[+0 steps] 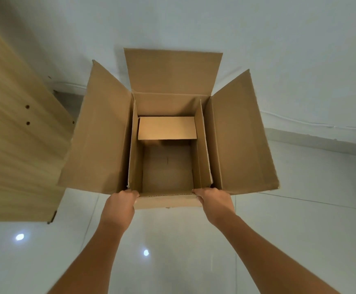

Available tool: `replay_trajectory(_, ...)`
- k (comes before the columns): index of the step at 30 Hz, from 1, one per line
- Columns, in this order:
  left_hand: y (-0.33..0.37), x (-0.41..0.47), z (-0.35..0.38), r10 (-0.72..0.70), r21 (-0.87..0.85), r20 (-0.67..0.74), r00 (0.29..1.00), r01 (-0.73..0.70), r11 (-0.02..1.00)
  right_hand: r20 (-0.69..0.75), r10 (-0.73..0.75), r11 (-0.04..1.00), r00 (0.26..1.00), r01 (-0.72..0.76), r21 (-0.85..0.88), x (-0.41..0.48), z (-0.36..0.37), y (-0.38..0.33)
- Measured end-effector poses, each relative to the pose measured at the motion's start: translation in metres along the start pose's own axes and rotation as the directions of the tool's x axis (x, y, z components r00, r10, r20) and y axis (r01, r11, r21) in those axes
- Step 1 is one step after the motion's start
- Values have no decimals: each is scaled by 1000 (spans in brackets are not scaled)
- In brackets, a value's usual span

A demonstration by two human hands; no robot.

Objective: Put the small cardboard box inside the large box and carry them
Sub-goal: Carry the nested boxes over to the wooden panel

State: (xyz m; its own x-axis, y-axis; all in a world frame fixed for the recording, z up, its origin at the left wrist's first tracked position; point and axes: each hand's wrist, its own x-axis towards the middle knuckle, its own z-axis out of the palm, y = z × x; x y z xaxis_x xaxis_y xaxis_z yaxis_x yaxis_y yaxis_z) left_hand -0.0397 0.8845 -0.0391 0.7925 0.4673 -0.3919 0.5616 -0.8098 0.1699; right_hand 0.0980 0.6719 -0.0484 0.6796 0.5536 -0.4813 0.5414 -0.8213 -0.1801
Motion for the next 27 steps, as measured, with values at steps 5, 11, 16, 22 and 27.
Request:
replay_trajectory(5, -57, 11, -19, -16, -1, 26, 1000, 16, 1000, -28, -15, 1000, 999, 15, -3, 16, 2, -58)
replay_trajectory(11, -117, 15, -33, -28, -7, 18, 999, 28, 1000, -62, -82, 997, 995, 82, 11, 34, 4, -117)
replay_trajectory(16, -148, 23, -42, -10, 0, 15, 1000, 10, 1000, -66, -82, 997, 994, 82, 5, 48, 5, -147)
replay_trajectory(22, -178, 35, -58, 84, 4, 13, 996, -84, 996, -54, -26, 999, 998, 28, 38, 49, 8, -177)
replay_trajectory(27, -198, 42, -65, 134, 18, 26, 991, -135, 991, -87, 42, 998, 995, -38, 54, 47, 14, -198)
